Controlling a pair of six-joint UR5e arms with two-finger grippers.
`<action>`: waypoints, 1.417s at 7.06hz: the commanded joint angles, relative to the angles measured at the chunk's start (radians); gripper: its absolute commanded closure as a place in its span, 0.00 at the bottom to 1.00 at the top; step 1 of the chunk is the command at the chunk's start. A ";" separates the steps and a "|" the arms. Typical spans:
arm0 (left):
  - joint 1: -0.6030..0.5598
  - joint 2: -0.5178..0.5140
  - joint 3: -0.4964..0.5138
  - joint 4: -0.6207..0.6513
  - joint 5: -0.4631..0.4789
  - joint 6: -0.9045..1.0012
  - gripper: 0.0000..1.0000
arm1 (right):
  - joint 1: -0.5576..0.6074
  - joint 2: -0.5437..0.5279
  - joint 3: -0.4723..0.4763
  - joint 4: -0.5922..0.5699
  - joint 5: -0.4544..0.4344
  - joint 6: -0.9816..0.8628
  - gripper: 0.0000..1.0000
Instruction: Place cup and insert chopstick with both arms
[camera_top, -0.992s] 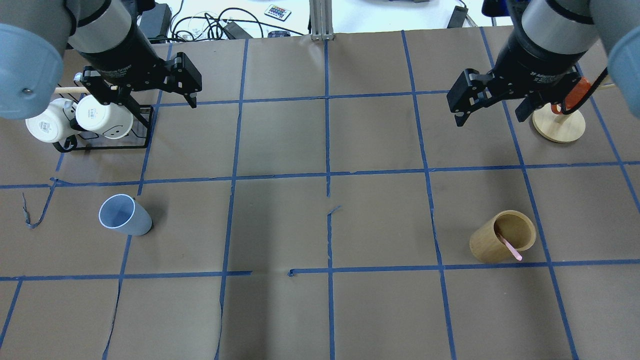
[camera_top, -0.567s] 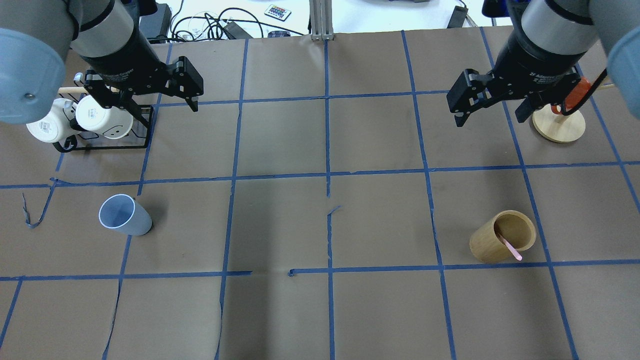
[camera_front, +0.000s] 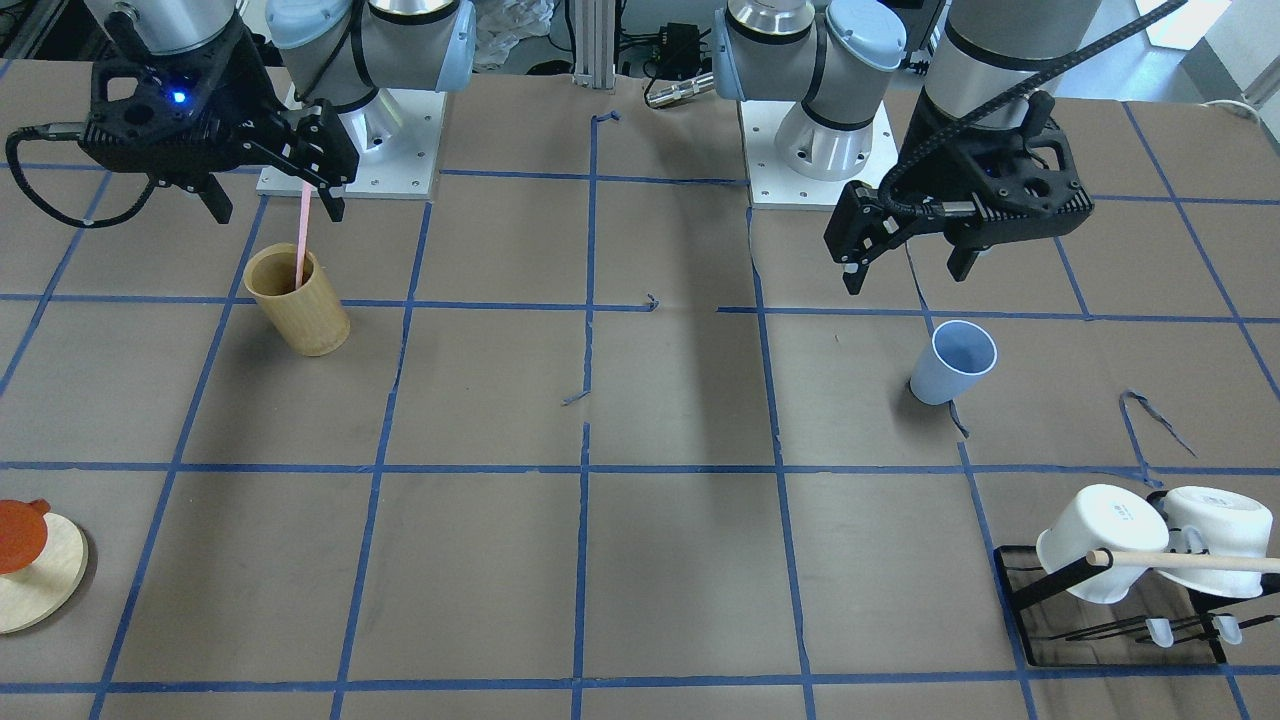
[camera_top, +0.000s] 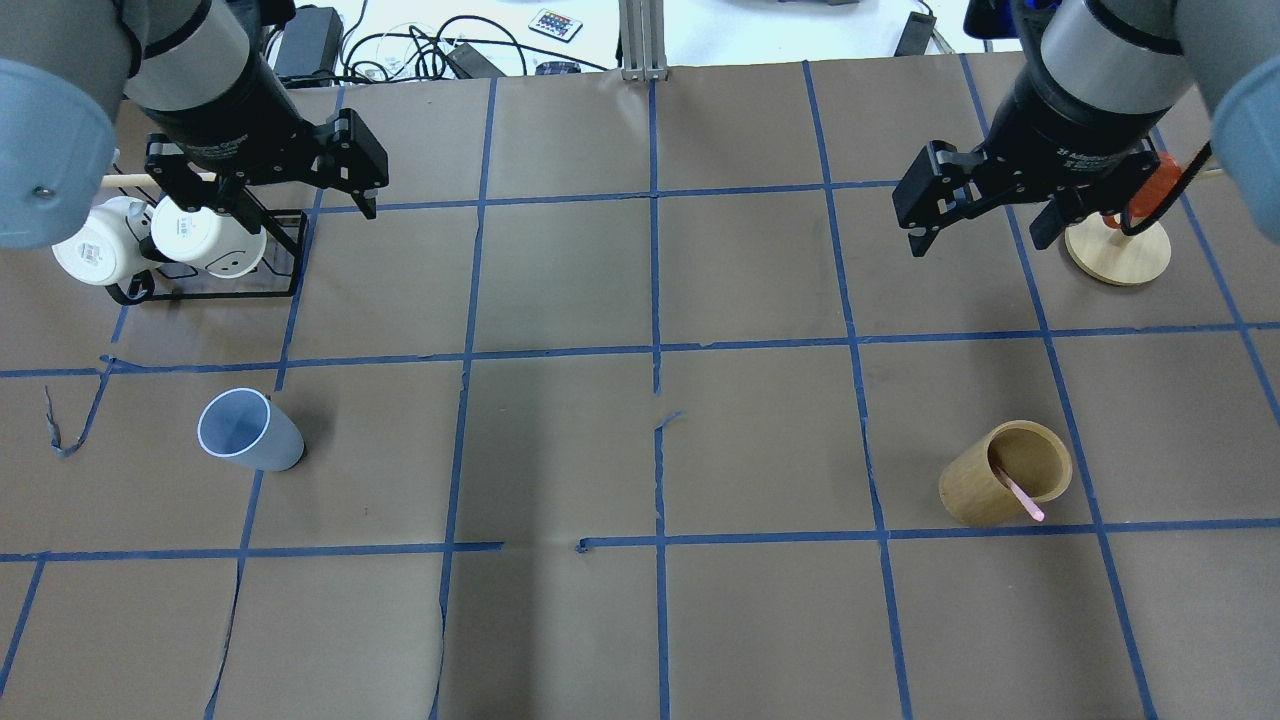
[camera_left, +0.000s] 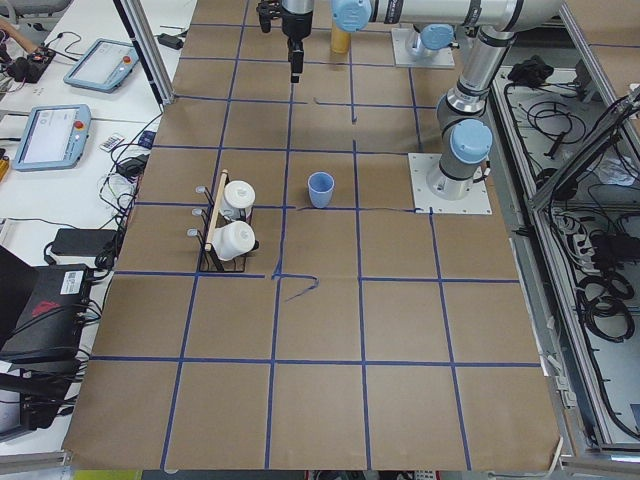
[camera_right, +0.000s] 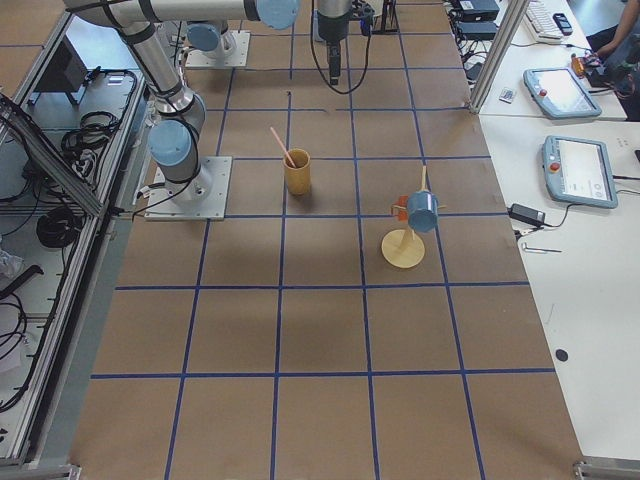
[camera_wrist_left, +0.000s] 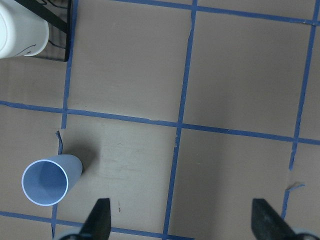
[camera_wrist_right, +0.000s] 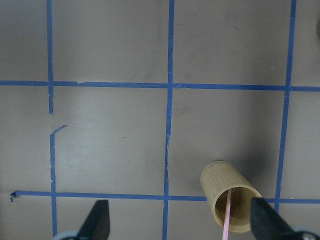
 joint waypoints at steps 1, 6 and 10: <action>-0.008 0.006 0.006 -0.004 0.041 -0.002 0.00 | 0.000 0.000 0.001 -0.001 0.001 0.000 0.00; 0.015 0.015 0.004 -0.030 -0.054 0.098 0.00 | -0.005 0.008 0.001 0.013 -0.002 0.000 0.00; 0.375 0.021 -0.112 -0.072 -0.099 0.581 0.00 | -0.005 0.008 0.001 0.028 0.000 0.000 0.00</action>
